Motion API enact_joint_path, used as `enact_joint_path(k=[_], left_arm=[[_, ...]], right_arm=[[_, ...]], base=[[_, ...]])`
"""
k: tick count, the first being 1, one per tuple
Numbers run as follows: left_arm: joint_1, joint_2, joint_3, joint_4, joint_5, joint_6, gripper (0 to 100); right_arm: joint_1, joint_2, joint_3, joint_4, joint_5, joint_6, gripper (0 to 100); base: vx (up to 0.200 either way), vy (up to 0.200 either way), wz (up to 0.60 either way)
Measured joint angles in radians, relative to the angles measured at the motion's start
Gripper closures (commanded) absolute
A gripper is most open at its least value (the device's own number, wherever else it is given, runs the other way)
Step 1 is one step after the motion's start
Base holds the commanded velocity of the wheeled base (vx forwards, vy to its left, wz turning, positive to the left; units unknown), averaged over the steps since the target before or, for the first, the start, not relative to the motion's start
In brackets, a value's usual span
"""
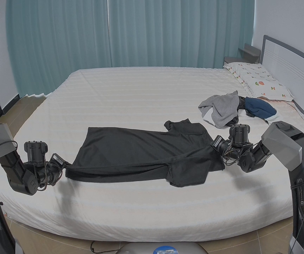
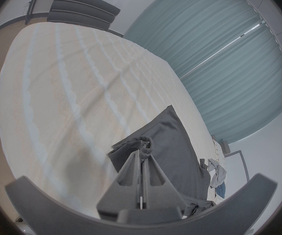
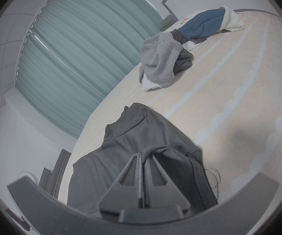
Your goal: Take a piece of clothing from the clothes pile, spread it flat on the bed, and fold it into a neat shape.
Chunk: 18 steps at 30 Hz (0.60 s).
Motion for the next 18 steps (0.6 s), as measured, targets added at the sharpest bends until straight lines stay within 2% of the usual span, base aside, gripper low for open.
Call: enact_joint_path(k=[11, 18], left_arm=[[-0.001, 0.005, 0.015, 0.000, -0.003, -0.002, 100], [-0.001, 0.003, 0.022, 0.000, -0.003, -0.002, 100]], right_arm=[[-0.002, -0.028, 0.077, -0.021, 0.003, 0.001, 0], [-0.006, -0.164, 0.274, -0.047, 0.096, 0.002, 0]], base=[[0.000, 0.000, 0.00], [0.000, 0.000, 0.00]])
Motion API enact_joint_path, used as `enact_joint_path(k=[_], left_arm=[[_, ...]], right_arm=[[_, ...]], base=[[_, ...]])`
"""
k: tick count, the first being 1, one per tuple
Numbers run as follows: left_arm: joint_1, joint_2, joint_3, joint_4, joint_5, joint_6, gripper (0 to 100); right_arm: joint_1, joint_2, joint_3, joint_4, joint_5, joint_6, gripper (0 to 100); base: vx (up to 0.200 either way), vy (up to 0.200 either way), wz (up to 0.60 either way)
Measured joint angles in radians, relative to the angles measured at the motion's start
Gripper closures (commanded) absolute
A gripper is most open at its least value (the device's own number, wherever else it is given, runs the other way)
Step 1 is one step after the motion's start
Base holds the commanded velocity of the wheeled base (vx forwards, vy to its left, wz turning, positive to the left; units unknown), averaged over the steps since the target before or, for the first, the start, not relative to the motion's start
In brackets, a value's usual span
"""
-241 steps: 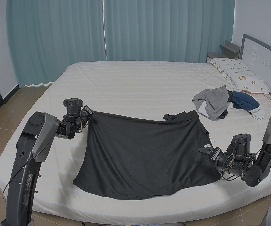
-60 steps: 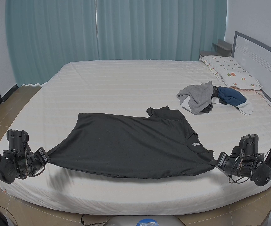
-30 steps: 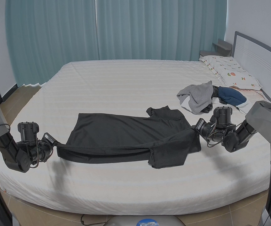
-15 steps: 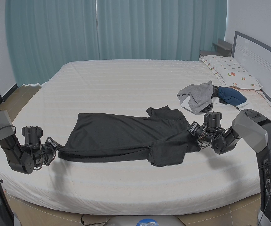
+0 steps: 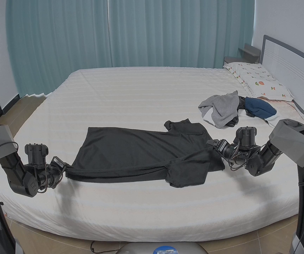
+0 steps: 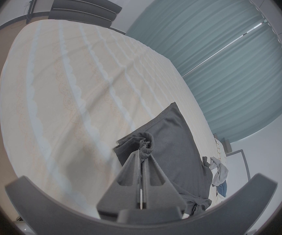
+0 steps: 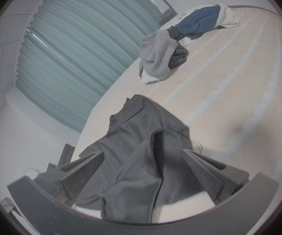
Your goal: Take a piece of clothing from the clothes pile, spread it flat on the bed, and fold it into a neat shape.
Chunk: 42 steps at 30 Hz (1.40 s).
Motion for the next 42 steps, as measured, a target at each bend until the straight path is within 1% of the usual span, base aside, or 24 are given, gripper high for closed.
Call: enact_joint_path(k=[4, 10, 16, 22, 23, 32, 37, 42], left_arm=[[0.000, -0.003, 0.004, 0.000, 0.000, 0.001, 100], [0.000, -0.010, 0.011, 0.000, -0.002, 0.001, 100], [0.000, -0.017, 0.016, 0.001, -0.001, 0.002, 100], [0.000, -0.019, 0.017, 0.002, 0.000, 0.003, 100], [0.000, -0.019, 0.017, 0.002, -0.001, 0.003, 100], [-0.001, -0.020, 0.017, 0.002, 0.000, 0.006, 100], [-0.002, -0.023, 0.026, 0.001, 0.000, 0.015, 100], [-0.004, -0.042, 0.058, 0.002, 0.000, 0.081, 100]], right_arm=[[0.013, -0.085, 0.126, 0.000, 0.043, -0.001, 0], [0.061, -0.142, 0.238, 0.000, 0.065, -0.001, 0], [0.123, -0.114, 0.259, 0.001, 0.066, -0.001, 0], [0.154, -0.066, 0.229, 0.002, 0.056, -0.001, 0], [0.158, -0.057, 0.222, 0.002, 0.055, -0.001, 100], [0.167, -0.022, 0.200, 0.006, 0.054, -0.001, 100], [0.163, -0.044, 0.244, 0.040, 0.058, -0.007, 100], [0.141, -0.116, 0.327, 0.049, 0.067, -0.010, 100]], base=[[0.000, 0.000, 0.00], [0.000, 0.000, 0.00], [0.000, 0.000, 0.00], [0.000, 0.000, 0.00], [0.000, 0.000, 0.00], [0.000, 0.000, 0.00], [0.000, 0.000, 0.00], [0.000, 0.000, 0.00]])
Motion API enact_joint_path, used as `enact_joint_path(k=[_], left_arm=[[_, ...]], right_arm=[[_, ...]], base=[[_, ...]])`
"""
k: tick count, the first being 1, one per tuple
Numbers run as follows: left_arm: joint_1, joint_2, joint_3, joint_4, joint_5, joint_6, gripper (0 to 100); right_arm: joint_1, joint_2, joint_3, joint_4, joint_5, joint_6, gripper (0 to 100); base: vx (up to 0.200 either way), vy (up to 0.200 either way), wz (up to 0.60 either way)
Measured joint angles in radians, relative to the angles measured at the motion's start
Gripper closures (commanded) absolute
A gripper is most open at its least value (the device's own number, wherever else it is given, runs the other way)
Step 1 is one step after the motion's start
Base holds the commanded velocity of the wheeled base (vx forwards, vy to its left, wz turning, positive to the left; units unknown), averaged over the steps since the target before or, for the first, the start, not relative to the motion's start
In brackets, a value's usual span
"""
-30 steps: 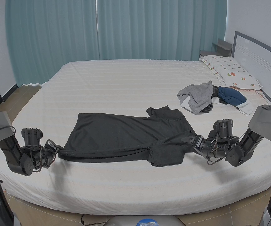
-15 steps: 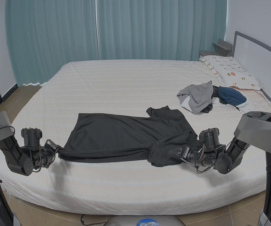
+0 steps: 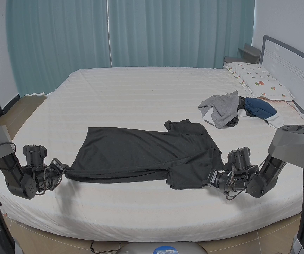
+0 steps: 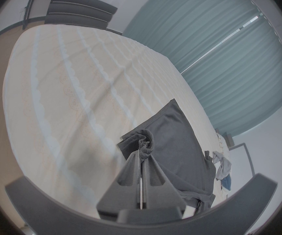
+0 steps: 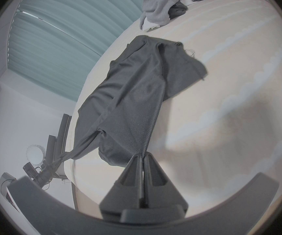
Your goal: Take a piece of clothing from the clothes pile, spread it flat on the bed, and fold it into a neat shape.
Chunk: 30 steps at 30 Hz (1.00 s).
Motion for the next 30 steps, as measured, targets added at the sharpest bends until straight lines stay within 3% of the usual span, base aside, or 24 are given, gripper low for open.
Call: enact_joint_path(k=[15, 30], left_arm=[[-0.040, -0.092, 0.155, 0.025, 0.028, 0.245, 100], [-0.093, -0.185, 0.279, 0.259, 0.059, 0.410, 100]], right_arm=[[-0.059, -0.290, 0.356, 0.072, 0.012, -0.053, 100], [-0.066, -0.384, 0.533, 0.134, -0.009, -0.130, 100]], base=[[0.000, 0.000, 0.00], [0.000, 0.000, 0.00]])
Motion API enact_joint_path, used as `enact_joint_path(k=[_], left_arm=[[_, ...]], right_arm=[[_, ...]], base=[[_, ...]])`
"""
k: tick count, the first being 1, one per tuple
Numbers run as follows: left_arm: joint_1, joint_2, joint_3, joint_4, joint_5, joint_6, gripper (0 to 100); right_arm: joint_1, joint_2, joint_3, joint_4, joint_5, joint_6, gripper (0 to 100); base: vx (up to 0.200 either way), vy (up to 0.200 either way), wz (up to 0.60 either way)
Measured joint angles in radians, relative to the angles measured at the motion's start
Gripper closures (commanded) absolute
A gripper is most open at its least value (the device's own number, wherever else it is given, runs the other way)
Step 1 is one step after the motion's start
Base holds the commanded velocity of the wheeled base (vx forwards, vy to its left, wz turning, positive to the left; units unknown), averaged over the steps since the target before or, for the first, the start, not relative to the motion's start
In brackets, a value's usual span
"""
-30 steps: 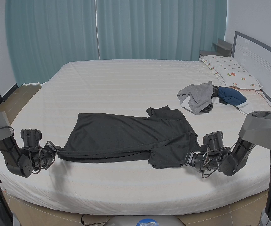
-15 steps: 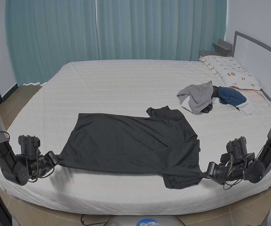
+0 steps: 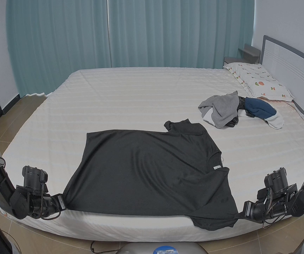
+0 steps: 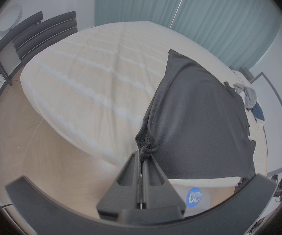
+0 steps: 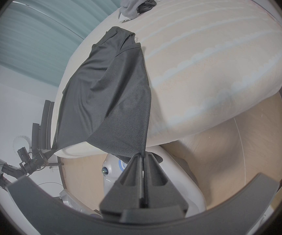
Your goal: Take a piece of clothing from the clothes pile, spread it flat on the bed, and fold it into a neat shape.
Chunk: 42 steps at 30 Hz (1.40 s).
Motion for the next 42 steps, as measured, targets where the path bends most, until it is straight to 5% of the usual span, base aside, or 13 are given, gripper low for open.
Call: enact_joint_path(k=[7, 8, 20, 21, 42], left_arm=[[-0.001, -0.006, 0.005, 0.025, 0.000, 0.019, 100], [-0.001, -0.006, 0.005, 0.025, 0.000, 0.019, 100], [-0.015, -0.006, 0.006, 0.026, 0.000, 0.019, 100], [-0.015, -0.006, 0.006, 0.026, 0.000, 0.018, 0], [-0.012, -0.053, -0.011, 0.015, -0.011, 0.004, 0]], right_arm=[[0.007, 0.001, 0.039, 0.002, -0.004, -0.020, 100], [0.008, 0.003, 0.044, 0.001, -0.003, -0.026, 0], [0.006, 0.033, 0.009, -0.013, -0.001, -0.027, 0], [0.006, 0.033, -0.001, -0.013, -0.001, -0.025, 0], [-0.022, 0.110, -0.163, -0.021, -0.002, -0.025, 0]], base=[[0.000, 0.000, 0.00], [0.000, 0.000, 0.00], [0.000, 0.000, 0.00], [0.000, 0.000, 0.00], [0.000, 0.000, 0.00]])
